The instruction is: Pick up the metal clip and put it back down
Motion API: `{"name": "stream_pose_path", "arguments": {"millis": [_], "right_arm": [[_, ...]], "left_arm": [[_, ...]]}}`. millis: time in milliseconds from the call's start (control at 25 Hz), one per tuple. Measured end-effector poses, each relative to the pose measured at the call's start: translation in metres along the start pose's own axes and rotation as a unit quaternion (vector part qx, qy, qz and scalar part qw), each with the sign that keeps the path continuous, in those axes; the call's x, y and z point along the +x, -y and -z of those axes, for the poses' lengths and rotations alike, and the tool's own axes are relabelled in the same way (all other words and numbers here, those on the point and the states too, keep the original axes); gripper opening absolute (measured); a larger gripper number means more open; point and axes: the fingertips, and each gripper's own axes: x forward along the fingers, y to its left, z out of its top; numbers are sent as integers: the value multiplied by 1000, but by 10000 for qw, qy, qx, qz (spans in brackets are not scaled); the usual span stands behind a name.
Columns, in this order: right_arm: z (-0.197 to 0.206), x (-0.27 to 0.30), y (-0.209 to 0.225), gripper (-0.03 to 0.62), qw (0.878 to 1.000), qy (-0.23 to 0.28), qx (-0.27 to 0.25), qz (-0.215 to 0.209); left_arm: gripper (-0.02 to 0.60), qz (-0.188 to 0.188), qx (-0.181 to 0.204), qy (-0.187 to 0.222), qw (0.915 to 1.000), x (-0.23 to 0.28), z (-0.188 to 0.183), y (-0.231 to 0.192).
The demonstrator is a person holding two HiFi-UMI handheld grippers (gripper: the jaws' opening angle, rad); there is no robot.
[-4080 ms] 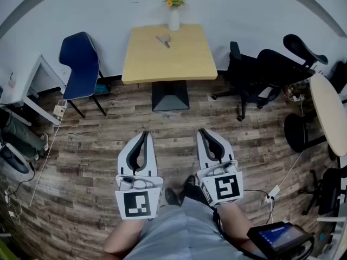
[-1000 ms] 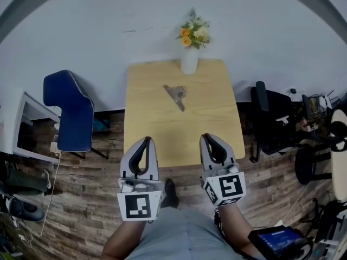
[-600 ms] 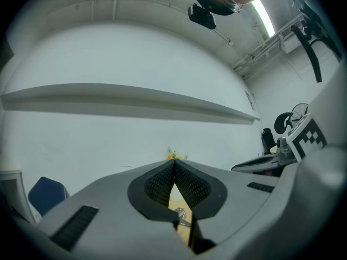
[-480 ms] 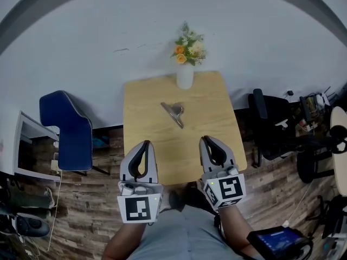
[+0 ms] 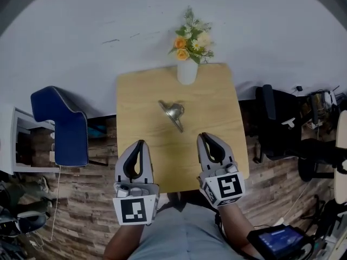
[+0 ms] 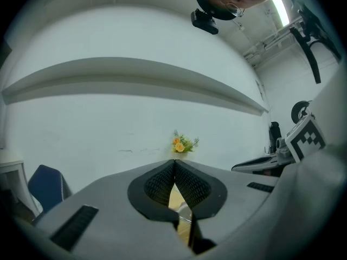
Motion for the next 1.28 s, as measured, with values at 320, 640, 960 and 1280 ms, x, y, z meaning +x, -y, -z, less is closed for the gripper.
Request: {"name": "stream_pose_path", "arguments": {"millis": [320, 640, 960, 1280], "right_arm": [[24, 86, 34, 55, 9982, -335, 110, -479], [78, 154, 43, 130, 9902, -944, 404, -948], [135, 206, 60, 130, 9826, -1410, 626, -1034], [172, 219, 76, 130, 9746, -1770, 736, -1154]], "left_arm": [[18, -254, 129, -392, 9988, 77, 36, -26], [18, -554, -50, -953, 9939, 122, 88, -57], [18, -690, -225, -1455, 9867, 156, 148, -77], [18, -800, -353, -1808, 9796, 168, 184, -66]]}}
